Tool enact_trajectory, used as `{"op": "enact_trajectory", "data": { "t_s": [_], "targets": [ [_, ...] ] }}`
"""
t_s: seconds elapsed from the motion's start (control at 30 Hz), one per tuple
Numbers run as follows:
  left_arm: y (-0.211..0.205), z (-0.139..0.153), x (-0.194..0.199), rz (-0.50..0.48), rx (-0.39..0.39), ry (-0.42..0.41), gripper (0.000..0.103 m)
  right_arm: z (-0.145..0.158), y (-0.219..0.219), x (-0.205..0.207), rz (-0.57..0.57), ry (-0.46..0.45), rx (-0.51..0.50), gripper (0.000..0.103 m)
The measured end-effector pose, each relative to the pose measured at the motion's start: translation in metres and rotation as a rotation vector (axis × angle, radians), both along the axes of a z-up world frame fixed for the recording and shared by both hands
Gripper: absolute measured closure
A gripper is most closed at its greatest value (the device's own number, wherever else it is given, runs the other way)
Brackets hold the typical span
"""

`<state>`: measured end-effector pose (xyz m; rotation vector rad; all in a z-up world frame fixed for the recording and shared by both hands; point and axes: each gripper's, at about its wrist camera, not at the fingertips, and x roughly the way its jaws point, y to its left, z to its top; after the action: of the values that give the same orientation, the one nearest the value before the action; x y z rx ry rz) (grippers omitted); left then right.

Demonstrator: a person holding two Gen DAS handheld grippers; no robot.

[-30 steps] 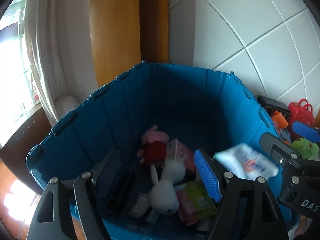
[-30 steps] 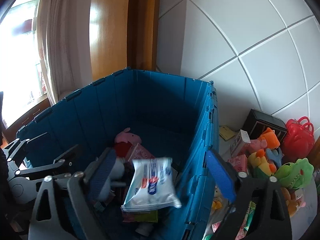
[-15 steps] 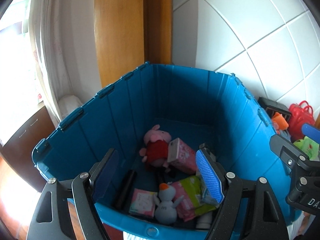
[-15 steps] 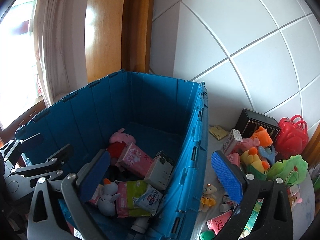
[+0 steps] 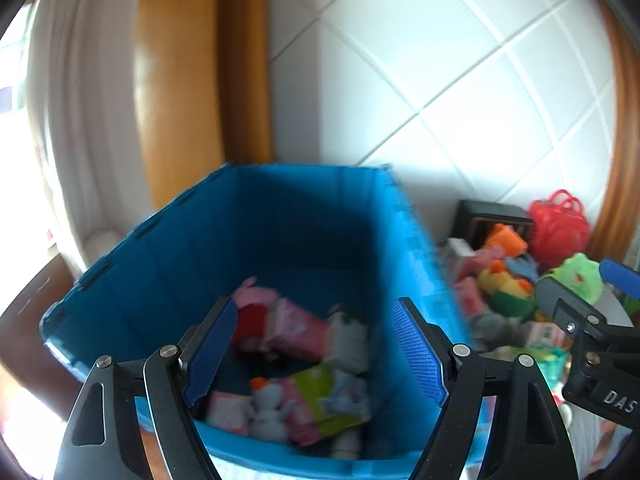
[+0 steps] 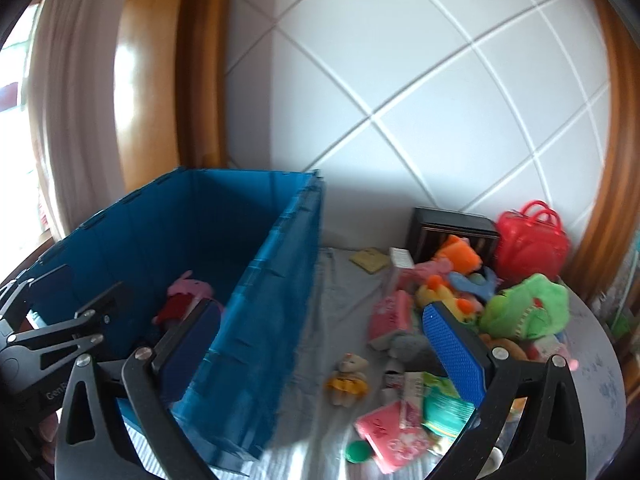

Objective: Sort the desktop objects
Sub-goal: 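Move both open tools back from the bin toward the toy pile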

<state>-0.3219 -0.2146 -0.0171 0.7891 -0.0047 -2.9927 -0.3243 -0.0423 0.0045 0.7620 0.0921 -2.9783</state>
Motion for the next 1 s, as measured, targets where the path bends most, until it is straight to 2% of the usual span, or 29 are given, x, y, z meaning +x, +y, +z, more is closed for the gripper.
{"op": "enact_trajectory", "data": {
  "t_s": [0.17, 0.33, 0.5, 0.6, 0.7, 0.8, 1.0],
  "targets": [
    [0.079, 0.006, 0.012, -0.138, -0.027, 0.024, 0.022, -0.007, 0.081, 0.019, -0.126, -0.007, -0.030, 0.000],
    [0.157, -0.008, 0.013, -0.235, -0.030, -0.002, 0.022, -0.030, 0.165, 0.029, -0.219, -0.061, -0.033, 0.000],
    [0.235, -0.053, -0.005, -0.255, -0.037, -0.129, 0.022, -0.075, 0.242, 0.028, -0.260, -0.172, -0.041, 0.000],
    [0.265, -0.089, -0.013, -0.243, -0.043, -0.228, 0.022, -0.111, 0.275, 0.021, -0.273, -0.262, -0.047, 0.000],
    [0.277, -0.136, -0.018, -0.221, -0.082, -0.341, 0.022, -0.150, 0.298, 0.016, -0.285, -0.362, -0.068, 0.000],
    [0.273, -0.175, -0.019, -0.189, -0.109, -0.427, 0.022, -0.185, 0.306, 0.014, -0.279, -0.440, -0.091, 0.000],
    [0.251, -0.234, -0.020, -0.164, -0.115, -0.513, 0.022, -0.250, 0.305, 0.015, -0.309, -0.567, -0.127, 0.000]
  ]
}}
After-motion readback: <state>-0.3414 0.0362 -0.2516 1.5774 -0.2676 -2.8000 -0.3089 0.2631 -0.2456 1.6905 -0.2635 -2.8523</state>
